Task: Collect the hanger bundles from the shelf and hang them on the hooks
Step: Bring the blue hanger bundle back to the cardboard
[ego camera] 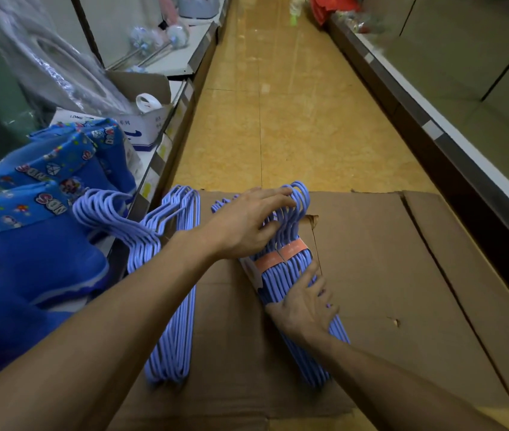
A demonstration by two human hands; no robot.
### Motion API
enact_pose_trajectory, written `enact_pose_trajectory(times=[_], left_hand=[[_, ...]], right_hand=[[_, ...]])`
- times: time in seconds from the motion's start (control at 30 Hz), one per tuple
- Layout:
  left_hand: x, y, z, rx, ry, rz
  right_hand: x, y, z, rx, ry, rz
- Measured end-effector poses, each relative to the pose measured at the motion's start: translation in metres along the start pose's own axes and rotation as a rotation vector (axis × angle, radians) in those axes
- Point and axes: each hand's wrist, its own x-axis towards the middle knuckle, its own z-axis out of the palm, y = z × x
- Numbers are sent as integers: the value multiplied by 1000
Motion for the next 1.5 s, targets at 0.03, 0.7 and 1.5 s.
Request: enact_pose_trajectory(times=[0.03, 0.7, 1.5], left_hand=[[-1, 2, -1, -26, 13, -16], [-8, -7, -34, -339, 505, -626], [-5, -11, -51, -1852, 923, -851]], right_hand=[[-1, 0, 2, -23, 23, 0], [2, -4, -105, 365, 59, -320], [20, 10, -159, 654, -151, -523]])
